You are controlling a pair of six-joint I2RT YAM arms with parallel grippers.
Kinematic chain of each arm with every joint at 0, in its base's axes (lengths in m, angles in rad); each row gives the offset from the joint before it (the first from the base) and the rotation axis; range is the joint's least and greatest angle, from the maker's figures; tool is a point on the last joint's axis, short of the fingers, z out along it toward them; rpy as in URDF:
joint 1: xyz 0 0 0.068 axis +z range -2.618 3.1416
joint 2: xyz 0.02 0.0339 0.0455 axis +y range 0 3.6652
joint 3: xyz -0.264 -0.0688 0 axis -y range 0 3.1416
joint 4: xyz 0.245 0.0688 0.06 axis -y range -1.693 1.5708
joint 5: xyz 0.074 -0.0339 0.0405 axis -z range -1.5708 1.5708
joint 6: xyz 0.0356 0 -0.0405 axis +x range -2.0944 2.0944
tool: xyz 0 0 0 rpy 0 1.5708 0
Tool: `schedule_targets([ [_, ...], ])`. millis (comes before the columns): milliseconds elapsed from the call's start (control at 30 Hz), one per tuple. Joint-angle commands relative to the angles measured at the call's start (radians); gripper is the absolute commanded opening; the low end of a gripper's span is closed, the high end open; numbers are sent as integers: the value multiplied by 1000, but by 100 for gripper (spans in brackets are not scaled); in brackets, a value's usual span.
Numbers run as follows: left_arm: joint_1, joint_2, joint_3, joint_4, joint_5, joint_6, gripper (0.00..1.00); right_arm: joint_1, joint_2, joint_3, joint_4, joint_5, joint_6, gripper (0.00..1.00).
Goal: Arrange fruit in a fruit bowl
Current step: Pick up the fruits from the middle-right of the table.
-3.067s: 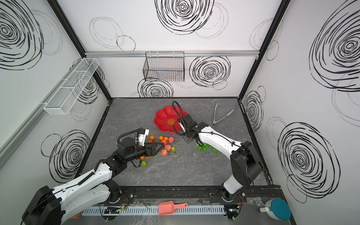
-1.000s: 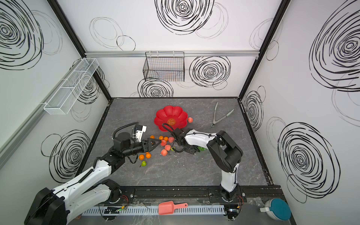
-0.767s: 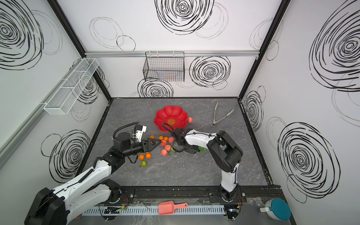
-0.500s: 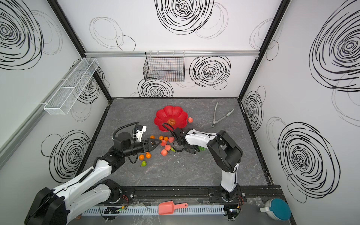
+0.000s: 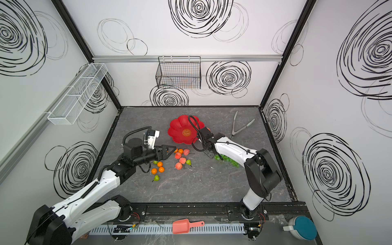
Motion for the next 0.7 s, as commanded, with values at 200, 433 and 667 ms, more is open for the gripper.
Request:
schedule_targets([
  [200, -142, 113, 114, -18, -148, 56, 96, -89, -175, -69, 180, -150, 150, 0],
  [433, -235, 197, 194, -8, -213, 53, 96, -153, -358, -159, 317, -185, 300, 0],
  [667, -263, 264, 241, 36, -201, 26, 96, -215, -499, -208, 376, -166, 414, 0],
])
